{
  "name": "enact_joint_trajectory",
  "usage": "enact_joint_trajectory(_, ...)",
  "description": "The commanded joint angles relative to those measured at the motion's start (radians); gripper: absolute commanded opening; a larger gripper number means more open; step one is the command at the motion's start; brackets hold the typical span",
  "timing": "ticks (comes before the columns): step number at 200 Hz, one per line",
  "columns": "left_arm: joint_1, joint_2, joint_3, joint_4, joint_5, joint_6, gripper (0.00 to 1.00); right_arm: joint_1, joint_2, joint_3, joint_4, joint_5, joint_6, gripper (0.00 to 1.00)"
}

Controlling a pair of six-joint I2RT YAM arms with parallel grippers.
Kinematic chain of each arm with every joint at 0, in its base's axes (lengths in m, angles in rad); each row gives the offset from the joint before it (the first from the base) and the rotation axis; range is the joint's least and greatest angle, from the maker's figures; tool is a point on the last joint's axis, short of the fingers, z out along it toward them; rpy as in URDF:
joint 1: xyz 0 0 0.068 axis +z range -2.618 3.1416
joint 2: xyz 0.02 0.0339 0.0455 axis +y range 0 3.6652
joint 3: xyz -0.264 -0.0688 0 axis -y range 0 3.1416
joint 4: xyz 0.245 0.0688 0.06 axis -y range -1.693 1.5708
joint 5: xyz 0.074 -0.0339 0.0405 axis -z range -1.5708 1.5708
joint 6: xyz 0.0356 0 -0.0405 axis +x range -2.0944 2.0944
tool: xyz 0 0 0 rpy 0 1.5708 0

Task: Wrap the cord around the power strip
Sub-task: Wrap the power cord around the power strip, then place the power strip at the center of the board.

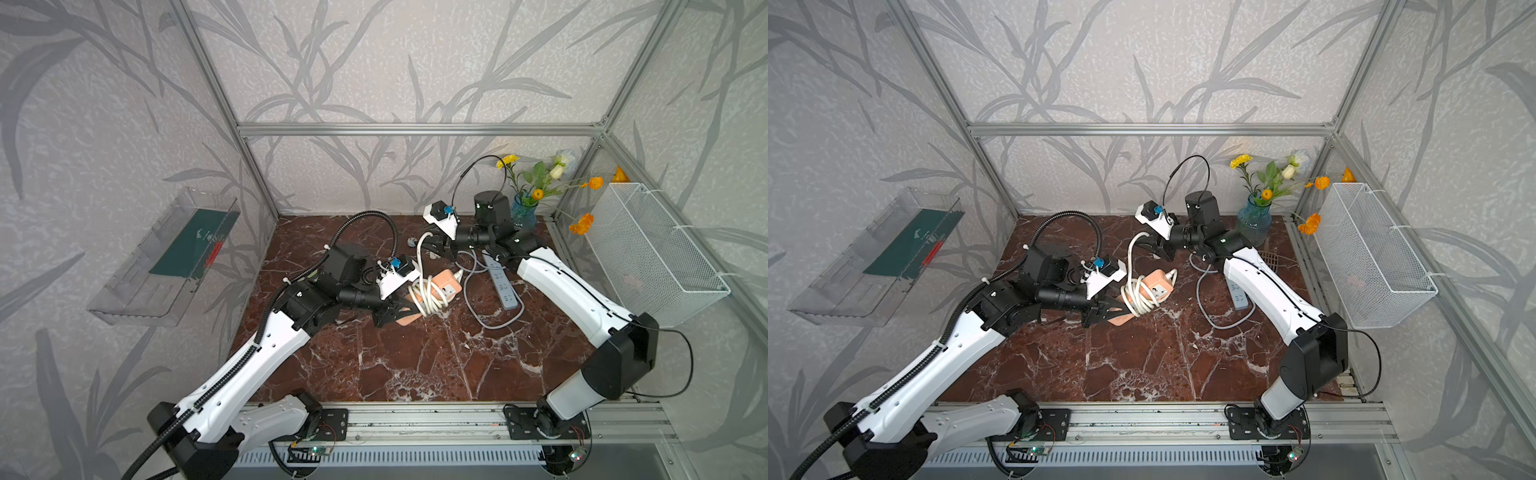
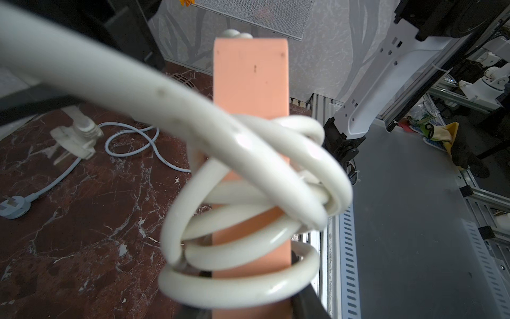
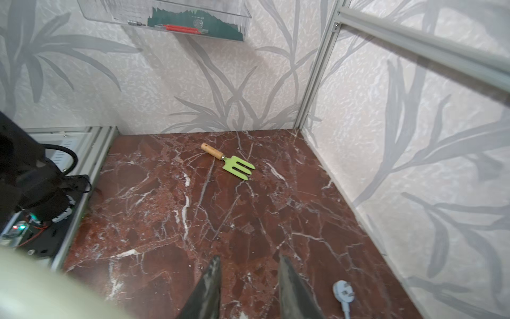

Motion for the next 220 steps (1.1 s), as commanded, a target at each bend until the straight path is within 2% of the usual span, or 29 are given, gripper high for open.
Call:
enact_joint_trajectory(1,0.007,-0.037,0.054,0.098,0.044,0.003,0.00,-0.004,-0.035,-0.128,0.274,-0.073,0.223,0.36)
enact_joint_trajectory(41,0.013,-0.039,0.081,0.159,0.024,-0.035,0.00,-0.002,-0.032,-0.323,0.651,-0.016,0.481,0.36)
enact_joint_trajectory(53,0.014,-0.034,0.089,0.163,0.004,-0.038,0.00,0.001,-0.028,-0.341,0.691,0.003,0.512,0.33)
enact_joint_trajectory(108,0.027,-0.029,0.119,0.203,-0.047,-0.047,0.00,0.013,0.005,-0.457,0.812,0.101,0.579,0.34)
enact_joint_trajectory(113,0.026,-0.029,0.117,0.207,-0.049,-0.051,0.00,0.017,0.007,-0.464,0.824,0.111,0.584,0.32)
enact_joint_trajectory(132,0.029,-0.030,0.113,0.216,-0.081,-0.057,0.00,0.026,0.003,-0.494,0.862,0.143,0.608,0.17)
enact_joint_trajectory(141,0.035,-0.028,0.117,0.216,-0.137,-0.053,0.00,0.027,0.001,-0.512,0.879,0.150,0.615,0.13)
enact_joint_trajectory(158,0.066,-0.024,0.131,0.227,-0.290,-0.057,0.00,0.029,-0.017,-0.576,0.913,0.169,0.653,0.10)
enact_joint_trajectory(176,0.114,-0.024,0.130,0.282,-0.424,-0.096,0.00,0.056,-0.065,-0.684,0.915,0.240,0.674,0.04)
enact_joint_trajectory(200,0.137,0.019,0.137,0.259,-0.538,-0.100,0.00,0.149,-0.179,-0.764,0.780,0.368,0.584,0.01)
enact_joint_trajectory(220,0.134,0.088,0.122,0.170,-0.694,-0.025,0.00,0.225,-0.256,-0.715,0.554,0.451,0.474,0.00)
